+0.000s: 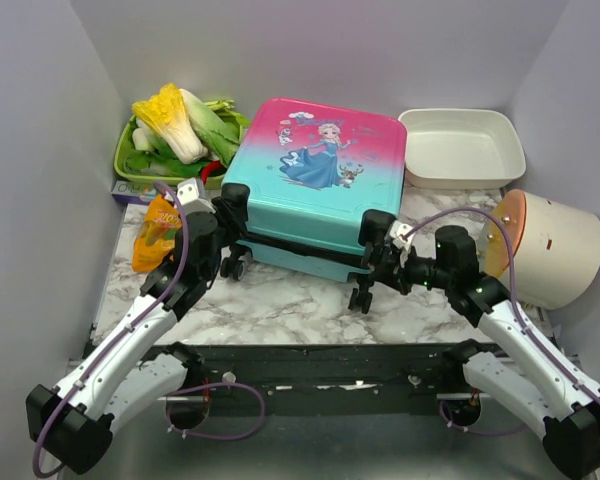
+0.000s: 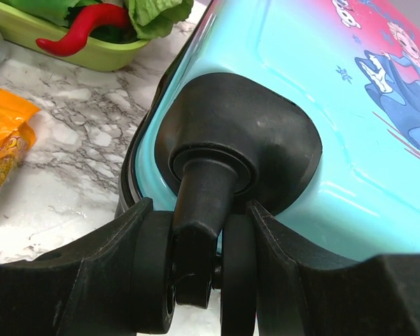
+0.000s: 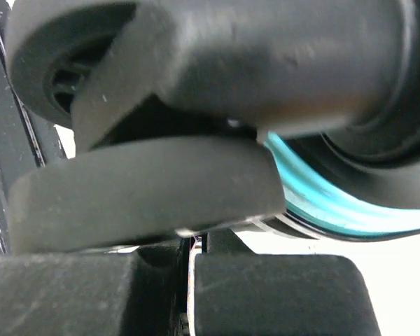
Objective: Open, take out, and arrange the luggage
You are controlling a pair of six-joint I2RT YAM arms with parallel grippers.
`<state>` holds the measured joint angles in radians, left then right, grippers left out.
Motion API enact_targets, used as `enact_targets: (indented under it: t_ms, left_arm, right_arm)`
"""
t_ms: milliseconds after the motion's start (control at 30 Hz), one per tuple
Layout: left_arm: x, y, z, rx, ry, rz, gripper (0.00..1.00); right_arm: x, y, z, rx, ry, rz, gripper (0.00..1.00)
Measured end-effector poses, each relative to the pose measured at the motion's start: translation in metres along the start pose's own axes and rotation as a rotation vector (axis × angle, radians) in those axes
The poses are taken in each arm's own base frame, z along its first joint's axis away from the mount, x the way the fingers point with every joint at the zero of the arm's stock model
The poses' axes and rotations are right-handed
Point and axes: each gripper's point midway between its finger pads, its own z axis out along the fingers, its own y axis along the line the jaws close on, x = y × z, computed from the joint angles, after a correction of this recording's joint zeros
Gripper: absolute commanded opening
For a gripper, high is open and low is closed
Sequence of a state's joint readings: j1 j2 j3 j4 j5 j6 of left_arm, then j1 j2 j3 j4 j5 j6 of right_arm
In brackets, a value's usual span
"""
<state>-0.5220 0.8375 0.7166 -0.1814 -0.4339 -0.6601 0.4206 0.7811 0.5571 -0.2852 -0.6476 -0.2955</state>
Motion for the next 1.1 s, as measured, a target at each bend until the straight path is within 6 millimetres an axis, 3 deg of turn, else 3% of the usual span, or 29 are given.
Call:
enact_targets:
  t_ms: [333,667,767,900,1100]
  left_arm:
    - [0.015,0.003,0.001,0.019,0.015,-0.044,0.00]
    - [0.000,0.024,0.004,-0.082,-0.124,-0.137,0.00]
    - [0.003,0.017,0.001,-0.056,-0.113,-0.150,0.00]
    - [0.029,-0.004,-0.007,0.020,-0.009,-0.107,0.00]
    - [0.034,-0.014,-0.010,0.060,0.031,-0.101,0.00]
  right_arm:
    - [0.009,0.001,0.011,0.112,-0.014,0.017,0.01]
    - [0.002,0.011,0.040,0.245,0.057,-0.134,0.01]
    - [-0.007,0.004,0.042,0.332,0.044,-0.213,0.01]
    - [-0.006,-0.007,0.035,0.396,0.074,-0.334,0.01]
    - [-0.020,-0.007,0.032,0.401,0.052,-0.439,0.01]
